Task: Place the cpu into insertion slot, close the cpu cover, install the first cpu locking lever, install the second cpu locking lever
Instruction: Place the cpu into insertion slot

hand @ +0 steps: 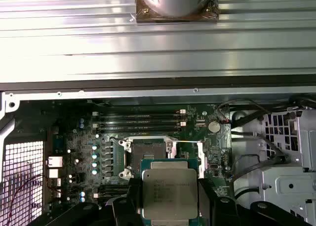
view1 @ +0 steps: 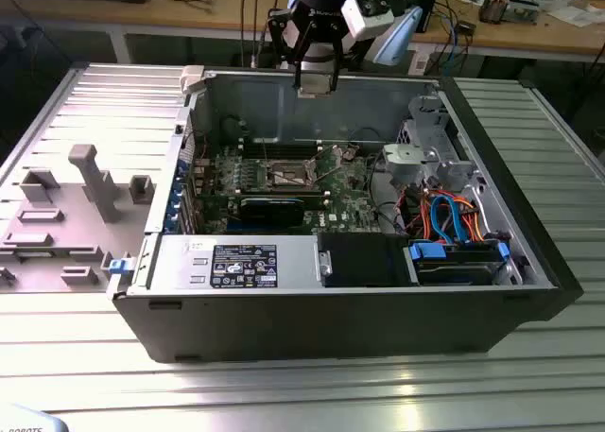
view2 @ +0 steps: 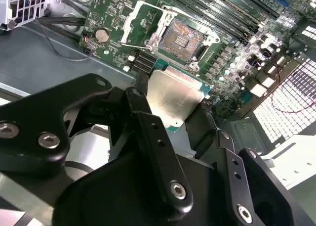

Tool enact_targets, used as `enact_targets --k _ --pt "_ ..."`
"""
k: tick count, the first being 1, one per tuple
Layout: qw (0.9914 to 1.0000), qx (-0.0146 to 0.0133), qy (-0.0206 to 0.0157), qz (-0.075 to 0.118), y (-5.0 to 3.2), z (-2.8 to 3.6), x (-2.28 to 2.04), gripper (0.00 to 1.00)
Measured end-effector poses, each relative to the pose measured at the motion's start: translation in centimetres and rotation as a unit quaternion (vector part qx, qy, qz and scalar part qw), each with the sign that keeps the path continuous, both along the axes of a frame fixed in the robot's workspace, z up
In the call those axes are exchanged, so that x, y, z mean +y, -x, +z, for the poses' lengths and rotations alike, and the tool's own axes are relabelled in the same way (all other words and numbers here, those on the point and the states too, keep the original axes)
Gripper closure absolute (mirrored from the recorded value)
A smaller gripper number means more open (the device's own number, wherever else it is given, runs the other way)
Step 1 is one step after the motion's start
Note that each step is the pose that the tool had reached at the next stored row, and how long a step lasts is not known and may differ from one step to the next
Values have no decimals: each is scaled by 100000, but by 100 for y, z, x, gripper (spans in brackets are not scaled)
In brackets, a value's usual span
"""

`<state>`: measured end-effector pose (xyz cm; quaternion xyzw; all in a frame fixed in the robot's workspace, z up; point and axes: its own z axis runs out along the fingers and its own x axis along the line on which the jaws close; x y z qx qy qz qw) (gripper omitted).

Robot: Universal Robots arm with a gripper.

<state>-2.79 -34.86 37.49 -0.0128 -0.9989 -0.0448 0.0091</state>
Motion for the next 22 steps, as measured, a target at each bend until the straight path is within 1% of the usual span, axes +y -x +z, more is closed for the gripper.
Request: enact_targets --k 10,13,17,18,21,22 --pt "100000 3 0 -32 0 0 0 46" --pt "99999 2 1 -425 1 0 0 46" --pt "99971 1 0 -2401 1 -1 0 46" --pt "99949 3 1 -3202 1 -1 0 46" --pt "99897 4 2 -4528 2 -1 0 46" --pt "99896 6 1 -4569 2 -1 0 46"
